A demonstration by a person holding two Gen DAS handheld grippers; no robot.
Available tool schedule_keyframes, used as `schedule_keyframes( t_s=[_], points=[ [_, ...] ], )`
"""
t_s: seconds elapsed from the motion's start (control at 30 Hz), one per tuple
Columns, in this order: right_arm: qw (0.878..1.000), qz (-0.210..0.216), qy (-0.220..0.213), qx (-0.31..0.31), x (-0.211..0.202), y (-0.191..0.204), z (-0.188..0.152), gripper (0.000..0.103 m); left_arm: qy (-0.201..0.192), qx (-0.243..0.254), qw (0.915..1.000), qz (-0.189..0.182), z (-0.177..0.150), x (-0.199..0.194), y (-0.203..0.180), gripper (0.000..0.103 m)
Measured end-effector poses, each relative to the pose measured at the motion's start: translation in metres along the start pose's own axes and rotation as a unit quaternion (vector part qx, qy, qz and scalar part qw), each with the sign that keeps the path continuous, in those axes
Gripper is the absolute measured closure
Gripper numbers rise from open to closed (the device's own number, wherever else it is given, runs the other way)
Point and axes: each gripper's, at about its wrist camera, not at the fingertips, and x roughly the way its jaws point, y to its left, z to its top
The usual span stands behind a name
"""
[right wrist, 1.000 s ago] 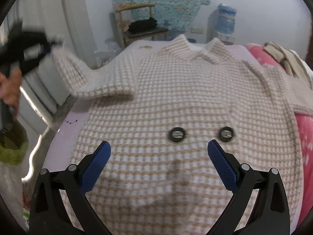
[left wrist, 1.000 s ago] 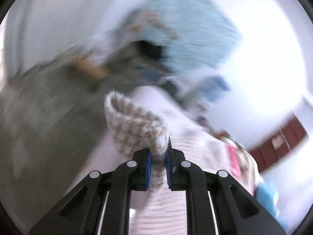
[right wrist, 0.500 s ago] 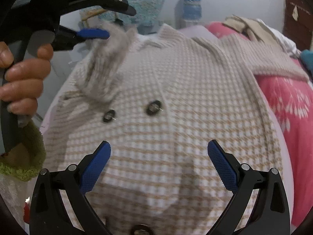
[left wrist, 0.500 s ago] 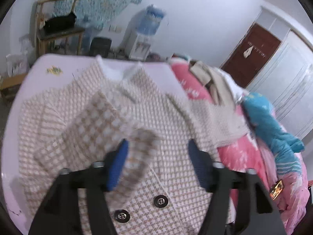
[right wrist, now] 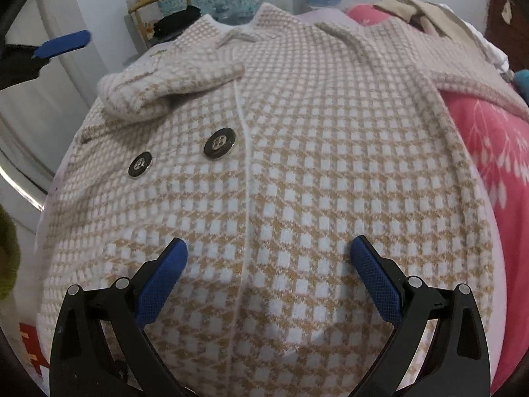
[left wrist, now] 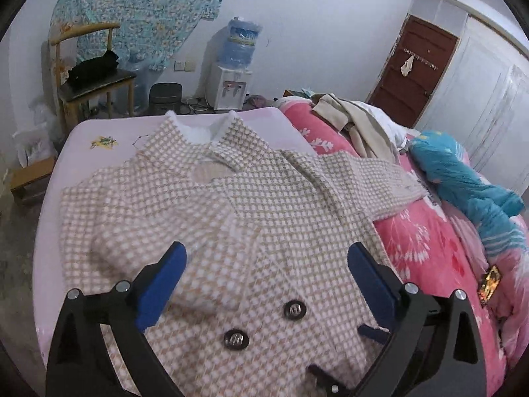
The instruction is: Fold large clothes
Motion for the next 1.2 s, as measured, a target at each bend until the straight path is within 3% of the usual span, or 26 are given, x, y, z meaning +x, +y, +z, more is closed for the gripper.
schedule_keyframes(
  t_s=[0.2, 0.37, 0.43, 0.63, 0.73, 0.83, 0.97, 1.07, 1.17, 1.2],
  points=[
    [1.000, 0.019, -0.011, -0.019, -0.003, -0.002, -0.006, 0.008, -0.027, -0.049, 0.9984, 0.002, -0.017, -0.039, 0.038, 0.007],
    [0.998, 0.046, 0.011, -0.038, -0.010, -0.007, -0.005, 0.008, -0.051, -0.069, 0.9954, 0.043, -0.031, -0.061, 0.076, 0.007],
    [0.997, 0.062, 0.011, -0.036, -0.017, -0.010, 0.002, 0.008, -0.054, -0.073, 0.9930, 0.076, -0.036, -0.062, 0.092, 0.007],
    [0.993, 0.115, -0.024, -0.019, -0.042, -0.022, 0.056, 0.008, -0.030, -0.075, 0.9788, 0.188, -0.050, -0.038, 0.132, 0.007],
    [0.986, 0.168, -0.017, 0.006, -0.029, -0.027, 0.097, 0.008, -0.012, -0.088, 0.9753, 0.202, -0.055, -0.022, 0.151, 0.009],
    [0.984, 0.177, -0.008, 0.019, 0.000, -0.028, 0.130, 0.009, -0.001, -0.101, 0.9724, 0.210, -0.055, -0.005, 0.162, 0.012],
    [0.984, 0.173, 0.020, 0.039, 0.049, -0.025, 0.160, 0.026, 0.008, -0.096, 0.9707, 0.220, -0.054, 0.009, 0.168, 0.014],
    [0.985, 0.164, 0.039, 0.035, 0.073, -0.020, 0.174, 0.035, 0.021, -0.087, 0.9701, 0.226, -0.055, 0.019, 0.173, 0.024],
    [0.988, 0.143, 0.061, 0.016, 0.092, -0.011, 0.178, 0.055, 0.036, -0.089, 0.9688, 0.228, -0.058, 0.027, 0.180, 0.032],
    [0.988, 0.144, 0.057, 0.011, 0.091, -0.009, 0.177, 0.071, 0.038, -0.093, 0.9693, 0.225, -0.059, 0.028, 0.183, 0.033]
  ],
)
